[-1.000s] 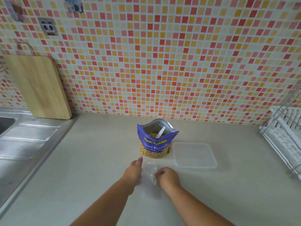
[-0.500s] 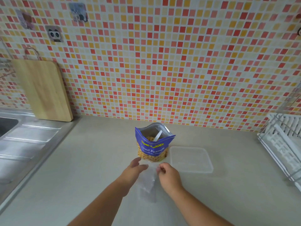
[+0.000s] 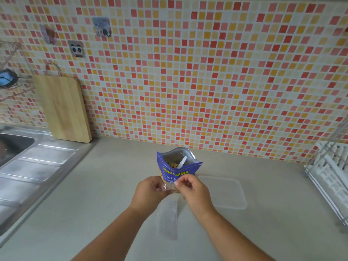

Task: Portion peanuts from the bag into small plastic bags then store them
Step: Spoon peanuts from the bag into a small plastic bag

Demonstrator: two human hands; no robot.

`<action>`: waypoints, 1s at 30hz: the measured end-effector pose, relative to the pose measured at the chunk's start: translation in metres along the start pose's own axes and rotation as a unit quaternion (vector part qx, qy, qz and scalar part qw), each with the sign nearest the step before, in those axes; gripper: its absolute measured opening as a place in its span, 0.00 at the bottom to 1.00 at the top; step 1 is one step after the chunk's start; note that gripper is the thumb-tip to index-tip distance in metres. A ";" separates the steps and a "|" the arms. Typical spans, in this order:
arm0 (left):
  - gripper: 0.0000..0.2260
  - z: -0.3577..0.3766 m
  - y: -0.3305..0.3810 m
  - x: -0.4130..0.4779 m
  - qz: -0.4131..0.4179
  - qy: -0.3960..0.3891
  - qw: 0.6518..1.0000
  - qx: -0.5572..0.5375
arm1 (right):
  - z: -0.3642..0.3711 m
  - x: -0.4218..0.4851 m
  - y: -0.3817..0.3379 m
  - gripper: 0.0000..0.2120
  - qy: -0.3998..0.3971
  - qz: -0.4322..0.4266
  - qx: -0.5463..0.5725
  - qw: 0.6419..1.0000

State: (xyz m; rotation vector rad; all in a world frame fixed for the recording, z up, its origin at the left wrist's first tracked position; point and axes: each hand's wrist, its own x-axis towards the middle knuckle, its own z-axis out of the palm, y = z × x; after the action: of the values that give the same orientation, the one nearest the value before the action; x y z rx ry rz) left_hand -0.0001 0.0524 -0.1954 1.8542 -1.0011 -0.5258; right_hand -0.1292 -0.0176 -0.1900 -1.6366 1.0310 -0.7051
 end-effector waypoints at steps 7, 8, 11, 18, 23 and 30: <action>0.09 0.003 0.007 0.001 0.192 0.057 0.950 0.238 | -0.008 0.005 -0.028 0.08 -0.078 0.045 -0.063 0.994; 0.09 0.005 0.009 0.000 0.199 0.054 0.947 0.246 | -0.012 0.005 -0.030 0.09 -0.082 0.042 -0.072 0.993; 0.18 0.008 0.023 -0.006 0.169 0.008 0.967 0.193 | -0.026 0.004 -0.036 0.11 -0.083 0.030 -0.081 0.993; 0.24 0.002 0.047 -0.017 0.132 -0.045 0.973 0.185 | -0.042 0.000 -0.049 0.13 -0.113 -0.032 -0.148 0.982; 0.22 -0.011 0.051 -0.007 0.108 -0.062 0.981 0.150 | -0.041 0.008 -0.066 0.16 -0.133 -0.060 -0.207 0.967; 0.17 -0.032 0.038 0.010 0.126 -0.061 0.982 0.124 | -0.028 0.019 -0.077 0.14 -0.120 -0.084 -0.224 0.964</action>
State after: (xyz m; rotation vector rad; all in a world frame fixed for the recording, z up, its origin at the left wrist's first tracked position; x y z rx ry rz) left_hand 0.0121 0.0525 -0.1462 1.8897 -1.4160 -0.3778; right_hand -0.1220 -0.0394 -0.1091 -2.1617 0.9231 -0.3807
